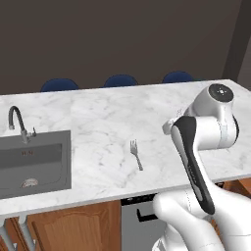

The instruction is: Organize the utensils by type. Pick up the wooden spoons from the counter and place them in the open cabinet. Then pick up the metallic utensils from the counter and place them in the open drawer.

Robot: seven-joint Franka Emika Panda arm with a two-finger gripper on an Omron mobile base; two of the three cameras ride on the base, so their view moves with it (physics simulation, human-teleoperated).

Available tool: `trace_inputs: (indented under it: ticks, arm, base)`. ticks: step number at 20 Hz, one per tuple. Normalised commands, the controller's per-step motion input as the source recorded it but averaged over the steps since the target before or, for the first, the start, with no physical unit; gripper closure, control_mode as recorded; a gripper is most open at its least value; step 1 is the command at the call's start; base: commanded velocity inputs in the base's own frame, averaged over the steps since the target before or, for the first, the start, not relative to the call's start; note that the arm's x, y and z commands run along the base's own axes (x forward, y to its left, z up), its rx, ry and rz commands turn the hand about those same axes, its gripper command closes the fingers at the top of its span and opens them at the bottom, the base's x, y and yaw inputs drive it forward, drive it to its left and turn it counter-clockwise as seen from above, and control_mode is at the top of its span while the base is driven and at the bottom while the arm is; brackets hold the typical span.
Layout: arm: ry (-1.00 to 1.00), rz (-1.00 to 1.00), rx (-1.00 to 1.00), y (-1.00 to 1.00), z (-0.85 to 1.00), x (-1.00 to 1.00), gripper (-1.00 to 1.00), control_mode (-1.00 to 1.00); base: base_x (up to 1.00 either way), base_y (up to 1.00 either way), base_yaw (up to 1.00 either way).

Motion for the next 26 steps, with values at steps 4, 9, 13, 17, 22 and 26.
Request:
trace_inputs:
  ticks: [4, 9, 13, 17, 22, 26]
  arm:
    - [0.00, 0.00, 0.00, 0.00, 0.00, 0.00, 1.00, 1.00]
    - [0.00, 0.00, 0.00, 0.00, 0.00, 0.00, 1.00, 1.00]
    - [0.00, 0.00, 0.00, 0.00, 0.00, 0.00, 1.00, 1.00]
    - [0.00, 0.00, 0.00, 0.00, 0.00, 0.00, 1.00, 1.00]
    - [0.00, 0.00, 0.00, 0.00, 0.00, 0.00, 1.00, 1.00]
    - [0.00, 0.00, 0.00, 0.00, 0.00, 0.00, 1.00, 1.00]
  base:
    - [-0.36, 0.00, -0.07]
    - [-0.41, 0.00, -0.13]
    - [-0.22, 0.00, -0.17]
    - [0.01, 0.00, -0.06]
    - [-0.15, -0.01, -0.41]
    - [-0.32, 0.00, -0.65]
